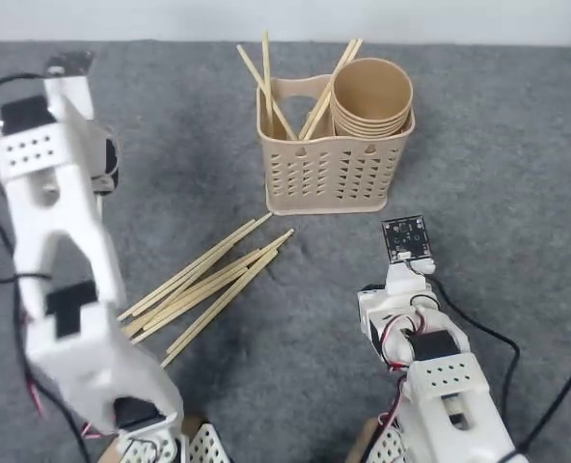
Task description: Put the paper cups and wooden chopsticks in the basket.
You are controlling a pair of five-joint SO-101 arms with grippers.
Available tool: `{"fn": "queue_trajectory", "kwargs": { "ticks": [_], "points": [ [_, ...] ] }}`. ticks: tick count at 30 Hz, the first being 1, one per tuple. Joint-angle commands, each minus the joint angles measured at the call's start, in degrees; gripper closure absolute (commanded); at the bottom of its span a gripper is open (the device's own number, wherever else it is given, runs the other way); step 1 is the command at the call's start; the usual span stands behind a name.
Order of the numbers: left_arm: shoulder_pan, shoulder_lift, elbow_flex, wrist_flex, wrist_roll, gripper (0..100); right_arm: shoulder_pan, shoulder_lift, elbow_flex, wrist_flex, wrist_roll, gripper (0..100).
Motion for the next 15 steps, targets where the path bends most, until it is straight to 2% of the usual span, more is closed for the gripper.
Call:
{"fn": "queue_trajectory", "kwargs": {
  "ticks": [1, 7, 11, 15],
  "points": [
    [1.5, -16.1, 10.8, -5.7, 0.7, 99, 0.7, -1.5, -0.4, -1.6, 1.2, 97.6],
    [3.9, -37.5, 25.0, -19.1, 2.6, 99, 0.7, -1.5, -0.4, -1.6, 1.2, 97.6],
    [5.7, -47.5, 27.1, -24.3, 8.4, 99, 0.7, -1.5, -0.4, -1.5, 1.2, 97.6],
    [8.2, -53.5, 27.4, -28.6, 9.1, 99, 0.7, -1.5, -0.4, -1.5, 1.2, 97.6]
  ]
}}
